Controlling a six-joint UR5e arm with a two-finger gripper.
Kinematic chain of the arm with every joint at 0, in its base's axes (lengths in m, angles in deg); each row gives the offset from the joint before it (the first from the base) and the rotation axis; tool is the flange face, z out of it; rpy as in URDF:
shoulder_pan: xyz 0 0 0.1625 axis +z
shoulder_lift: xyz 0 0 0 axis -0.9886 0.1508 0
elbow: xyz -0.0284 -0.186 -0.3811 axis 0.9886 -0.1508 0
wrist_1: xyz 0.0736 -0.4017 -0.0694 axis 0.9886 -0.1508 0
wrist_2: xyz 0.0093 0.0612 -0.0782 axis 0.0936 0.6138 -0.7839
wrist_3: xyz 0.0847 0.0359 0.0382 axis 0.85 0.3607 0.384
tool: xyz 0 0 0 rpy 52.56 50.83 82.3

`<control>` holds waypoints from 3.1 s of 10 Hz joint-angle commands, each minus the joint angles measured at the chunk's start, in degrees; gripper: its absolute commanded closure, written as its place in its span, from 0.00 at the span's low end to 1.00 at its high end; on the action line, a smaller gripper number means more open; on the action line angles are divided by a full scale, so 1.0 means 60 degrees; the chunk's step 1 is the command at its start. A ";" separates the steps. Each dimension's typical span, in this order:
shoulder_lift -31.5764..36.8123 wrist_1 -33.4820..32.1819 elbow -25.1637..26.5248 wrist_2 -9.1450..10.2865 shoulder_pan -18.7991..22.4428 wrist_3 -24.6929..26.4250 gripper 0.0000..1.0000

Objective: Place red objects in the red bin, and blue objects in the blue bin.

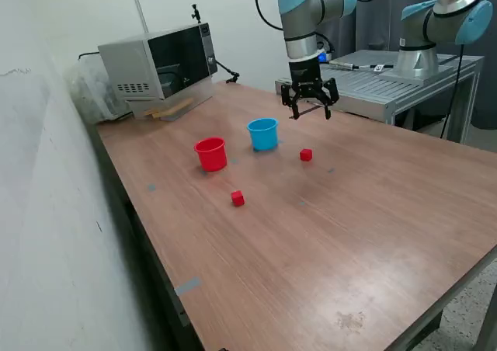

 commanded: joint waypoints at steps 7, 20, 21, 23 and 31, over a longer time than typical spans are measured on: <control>-0.1848 -0.0586 -0.0849 0.0465 0.0105 -0.0006 0.00; -0.2040 -0.0586 -0.0763 0.0891 -0.0100 -0.0123 0.00; -0.2040 -0.0615 -0.0719 0.0876 -0.0115 -0.0138 0.00; -0.2025 -0.0951 -0.0617 0.0789 -0.0101 -0.0356 0.00; -0.1879 -0.1846 -0.0177 0.0129 -0.0101 -0.0900 0.00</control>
